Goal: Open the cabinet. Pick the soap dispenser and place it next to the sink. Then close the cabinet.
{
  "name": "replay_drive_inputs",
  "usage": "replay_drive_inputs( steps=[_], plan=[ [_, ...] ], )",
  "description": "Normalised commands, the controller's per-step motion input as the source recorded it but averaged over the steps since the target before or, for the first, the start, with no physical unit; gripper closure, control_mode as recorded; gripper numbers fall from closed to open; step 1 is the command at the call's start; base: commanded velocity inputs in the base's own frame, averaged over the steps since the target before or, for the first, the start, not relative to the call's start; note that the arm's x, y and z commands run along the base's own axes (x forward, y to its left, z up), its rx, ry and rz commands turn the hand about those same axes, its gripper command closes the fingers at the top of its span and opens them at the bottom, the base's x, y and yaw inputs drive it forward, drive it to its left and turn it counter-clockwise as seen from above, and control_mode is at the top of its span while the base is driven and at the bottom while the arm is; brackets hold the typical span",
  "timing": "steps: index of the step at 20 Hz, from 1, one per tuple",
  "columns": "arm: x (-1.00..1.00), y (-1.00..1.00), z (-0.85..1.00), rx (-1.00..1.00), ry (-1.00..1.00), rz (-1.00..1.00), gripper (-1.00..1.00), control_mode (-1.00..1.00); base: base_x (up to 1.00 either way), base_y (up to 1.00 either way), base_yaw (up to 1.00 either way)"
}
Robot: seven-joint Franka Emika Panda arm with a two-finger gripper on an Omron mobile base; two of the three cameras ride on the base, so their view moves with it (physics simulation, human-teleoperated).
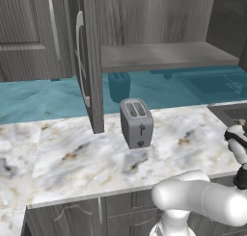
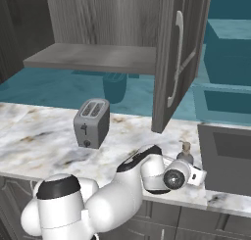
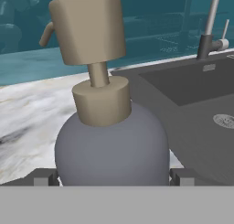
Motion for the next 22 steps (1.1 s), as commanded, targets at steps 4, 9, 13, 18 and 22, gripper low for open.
replay_drive_inputs(
  steps=[4, 9, 13, 18, 22],
  plan=[
    [0.0, 0.0, 0.0, 0.0, 0.0, 0.0, -1.0, -1.0, 0.0, 0.0, 0.0],
    [-0.01, 0.0, 0.0, 0.0, 0.0, 0.0, -1.0, -1.0, 0.0, 0.0, 0.0],
    [-0.18, 0.0, 0.01, 0.0, -0.07, 0.0, -1.0, -1.0, 0.0, 0.0, 0.0],
    [-0.45, 0.0, 0.1, 0.0, -0.06, 0.0, -1.0, -1.0, 0.0, 0.0, 0.0],
    [-0.48, 0.0, 0.14, 0.0, -0.02, 0.0, -1.0, -1.0, 0.0, 0.0, 0.0]
  ],
)
